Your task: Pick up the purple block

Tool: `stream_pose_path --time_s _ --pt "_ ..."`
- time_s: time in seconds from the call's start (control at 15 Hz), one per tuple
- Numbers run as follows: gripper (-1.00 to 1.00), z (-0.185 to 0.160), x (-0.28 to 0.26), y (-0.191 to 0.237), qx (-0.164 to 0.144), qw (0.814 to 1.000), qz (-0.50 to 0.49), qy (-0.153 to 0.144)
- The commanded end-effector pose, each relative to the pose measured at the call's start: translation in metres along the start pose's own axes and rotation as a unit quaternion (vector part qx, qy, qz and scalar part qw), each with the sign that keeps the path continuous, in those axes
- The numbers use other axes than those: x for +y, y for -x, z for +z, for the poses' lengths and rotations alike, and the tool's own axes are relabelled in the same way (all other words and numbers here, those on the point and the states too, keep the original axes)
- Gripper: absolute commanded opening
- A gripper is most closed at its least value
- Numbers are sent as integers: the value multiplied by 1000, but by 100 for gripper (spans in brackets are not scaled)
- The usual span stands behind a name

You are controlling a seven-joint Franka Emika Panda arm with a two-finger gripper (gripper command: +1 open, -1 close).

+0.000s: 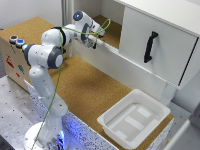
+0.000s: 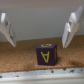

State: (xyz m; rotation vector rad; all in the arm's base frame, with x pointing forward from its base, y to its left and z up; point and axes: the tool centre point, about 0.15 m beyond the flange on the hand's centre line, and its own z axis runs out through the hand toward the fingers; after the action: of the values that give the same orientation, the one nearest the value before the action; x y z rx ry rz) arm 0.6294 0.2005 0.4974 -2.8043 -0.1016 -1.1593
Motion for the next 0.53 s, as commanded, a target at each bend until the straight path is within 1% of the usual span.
stream_pose_path --time_s 0.0,0.13,0.2,0.33,0.47 --pt "100 6 -16 -16 -68 993 20 92" --pt "100 9 -12 -18 -81 991 28 106" --pt "100 11 -9 -19 -87 988 32 123" --pt "100 17 -5 -19 -101 985 31 137" --pt "100 26 -4 -17 -108 983 26 148"
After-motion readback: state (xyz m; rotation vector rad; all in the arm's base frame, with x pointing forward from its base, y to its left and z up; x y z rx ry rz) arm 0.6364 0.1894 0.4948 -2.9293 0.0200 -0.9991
